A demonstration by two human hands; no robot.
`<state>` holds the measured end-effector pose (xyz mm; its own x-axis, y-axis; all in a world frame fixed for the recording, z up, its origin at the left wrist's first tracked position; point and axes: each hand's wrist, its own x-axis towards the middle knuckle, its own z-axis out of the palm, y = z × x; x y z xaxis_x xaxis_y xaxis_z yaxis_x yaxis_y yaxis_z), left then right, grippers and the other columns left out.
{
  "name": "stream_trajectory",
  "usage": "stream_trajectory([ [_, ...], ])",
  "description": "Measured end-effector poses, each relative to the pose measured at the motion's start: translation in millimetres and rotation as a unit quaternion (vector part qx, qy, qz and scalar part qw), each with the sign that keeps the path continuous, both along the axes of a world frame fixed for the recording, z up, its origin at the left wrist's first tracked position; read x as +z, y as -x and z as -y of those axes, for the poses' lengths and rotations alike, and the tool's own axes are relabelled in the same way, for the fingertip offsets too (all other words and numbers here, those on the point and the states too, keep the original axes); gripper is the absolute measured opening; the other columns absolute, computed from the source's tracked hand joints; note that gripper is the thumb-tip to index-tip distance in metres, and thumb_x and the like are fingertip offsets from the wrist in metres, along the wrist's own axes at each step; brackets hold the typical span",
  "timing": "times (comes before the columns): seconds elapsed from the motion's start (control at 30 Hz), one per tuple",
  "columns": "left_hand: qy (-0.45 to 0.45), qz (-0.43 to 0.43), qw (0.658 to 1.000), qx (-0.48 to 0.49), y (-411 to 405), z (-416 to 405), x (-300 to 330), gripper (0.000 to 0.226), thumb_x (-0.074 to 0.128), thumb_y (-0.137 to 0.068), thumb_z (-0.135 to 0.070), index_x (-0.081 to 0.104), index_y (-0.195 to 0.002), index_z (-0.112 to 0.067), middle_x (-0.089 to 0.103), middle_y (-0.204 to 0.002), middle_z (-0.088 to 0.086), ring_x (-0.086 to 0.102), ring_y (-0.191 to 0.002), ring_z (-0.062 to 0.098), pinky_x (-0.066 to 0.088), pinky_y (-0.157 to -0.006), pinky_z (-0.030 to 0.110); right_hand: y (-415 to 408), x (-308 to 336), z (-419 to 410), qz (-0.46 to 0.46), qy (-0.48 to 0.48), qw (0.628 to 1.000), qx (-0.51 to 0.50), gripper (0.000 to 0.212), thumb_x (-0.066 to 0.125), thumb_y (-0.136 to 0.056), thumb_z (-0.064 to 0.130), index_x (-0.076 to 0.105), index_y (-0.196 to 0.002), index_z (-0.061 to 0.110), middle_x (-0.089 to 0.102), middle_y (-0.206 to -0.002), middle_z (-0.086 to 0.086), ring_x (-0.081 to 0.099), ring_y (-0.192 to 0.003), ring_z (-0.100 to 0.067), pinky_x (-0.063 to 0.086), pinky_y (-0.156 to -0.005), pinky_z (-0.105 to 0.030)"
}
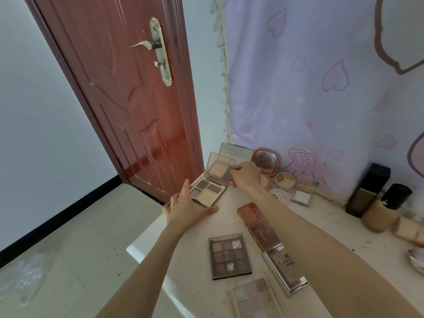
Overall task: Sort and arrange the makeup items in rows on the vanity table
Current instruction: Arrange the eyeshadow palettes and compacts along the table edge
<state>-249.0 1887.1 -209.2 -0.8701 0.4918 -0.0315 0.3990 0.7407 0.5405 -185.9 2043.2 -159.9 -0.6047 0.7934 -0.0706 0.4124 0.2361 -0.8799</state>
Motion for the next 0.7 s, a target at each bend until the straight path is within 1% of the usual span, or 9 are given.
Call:
stream_trajectory([
  [0.2, 0.037, -0.037, 0.998, -0.022, -4.4, 4.1, -1.0, 0.115, 0.055, -0.063, -0.077, -0.006, -0.147, -0.027, 0.021, -0.154, 0.000, 0.013, -0.142, 0.018, 0.007, -0.112, 0.047, -15.5, 3.9, 6.3, -0.024, 0.013, 0.999, 0.025, 0.015, 0.055, -0.082, 0.004, 0.065, -0.071, 0.007, 0.060, -0.073, -0.013, 0.065, -0.087, -0.036, 0.053, -0.083, -0.046],
  [0.23, 0.038, -0.043, 0.998, -0.029, -6.1, 5.6, -0.5, 0.113, 0.054, -0.066, -0.076, -0.007, -0.147, -0.026, 0.017, -0.155, 0.000, 0.011, -0.143, 0.019, 0.006, -0.113, 0.047, -20.1, 5.4, 7.9, -0.034, 0.022, 0.999, 0.031, 0.011, 0.056, -0.083, 0.005, 0.066, -0.080, 0.006, 0.061, -0.077, -0.011, 0.066, -0.084, -0.032, 0.055, -0.080, -0.043],
  [0.27, 0.032, -0.051, 0.998, -0.036, -8.6, 7.3, 0.6, 0.110, 0.054, -0.069, -0.074, -0.006, -0.147, -0.025, 0.014, -0.156, 0.000, 0.010, -0.143, 0.019, 0.005, -0.114, 0.046, -26.0, 7.6, 9.5, -0.041, 0.031, 0.998, 0.039, 0.015, 0.057, -0.085, 0.005, 0.067, -0.096, 0.004, 0.062, -0.083, -0.010, 0.065, -0.081, -0.027, 0.057, -0.076, -0.038],
  [0.3, 0.012, -0.056, 0.997, -0.042, -11.6, 9.3, 2.0, 0.105, 0.055, -0.073, -0.069, -0.003, -0.148, -0.024, 0.014, -0.156, 0.000, 0.010, -0.143, 0.019, 0.005, -0.115, 0.044, -32.9, 9.7, 10.8, -0.043, 0.036, 0.997, 0.046, 0.024, 0.057, -0.086, 0.007, 0.063, -0.109, 0.002, 0.062, -0.088, -0.009, 0.064, -0.080, -0.024, 0.058, -0.075, -0.035],
  [0.37, -0.088, -0.034, 0.995, -0.038, -18.1, 14.5, 6.1, 0.088, 0.059, -0.082, -0.052, 0.009, -0.147, -0.021, 0.022, -0.153, 0.001, 0.019, -0.141, 0.019, 0.011, -0.115, 0.038, -50.9, 13.9, 14.4, -0.041, 0.017, 0.997, 0.057, 0.032, 0.058, -0.088, 0.011, 0.059, -0.119, 0.002, 0.062, -0.094, -0.007, 0.064, -0.080, -0.024, 0.056, -0.081, -0.038],
  [0.43, -0.211, 0.000, 0.977, -0.024, -29.5, 21.0, 11.9, 0.068, 0.060, -0.087, -0.032, 0.025, -0.144, -0.018, 0.033, -0.147, 0.002, 0.030, -0.134, 0.018, 0.022, -0.110, 0.031, -73.8, 16.2, 18.7, -0.047, -0.019, 0.997, 0.065, 0.029, 0.058, -0.089, 0.013, 0.062, -0.115, 0.003, 0.065, -0.100, -0.007, 0.062, -0.080, -0.020, 0.054, -0.082, -0.037],
  [0.5, -0.260, -0.030, 0.964, -0.042, -47.3, 27.5, 17.2, 0.052, 0.058, -0.089, -0.018, 0.038, -0.137, -0.013, 0.043, -0.138, 0.002, 0.037, -0.128, 0.018, 0.026, -0.103, 0.023, -99.4, 15.2, 23.3, -0.029, -0.074, 0.994, 0.077, 0.022, 0.058, -0.089, 0.019, 0.068, -0.105, 0.007, 0.067, -0.103, -0.003, 0.058, -0.083, -0.013, 0.049, -0.074, -0.026],
  [0.6, -0.240, -0.071, 0.960, -0.123, -76.1, 29.3, 21.1, 0.037, 0.054, -0.090, -0.010, 0.051, -0.127, -0.012, 0.051, -0.129, 0.001, 0.042, -0.125, 0.018, 0.024, -0.098, 0.016, -137.8, 9.4, 29.9, 0.035, -0.135, 0.988, 0.067, 0.024, 0.058, -0.089, 0.026, 0.067, -0.109, 0.016, 0.066, -0.109, 0.001, 0.058, -0.095, -0.012, 0.040, -0.079, -0.021],
  [0.7, -0.156, -0.084, 0.957, -0.229, -99.2, 21.3, 20.4, 0.039, 0.051, -0.093, -0.017, 0.048, -0.131, -0.016, 0.044, -0.140, 0.002, 0.034, -0.132, 0.016, 0.020, -0.103, 0.018, -169.4, 3.3, 38.0, 0.141, -0.184, 0.971, 0.059, 0.035, 0.055, -0.089, 0.039, 0.061, -0.118, 0.019, 0.059, -0.122, -0.001, 0.053, -0.109, -0.018, 0.042, -0.089, -0.029],
])
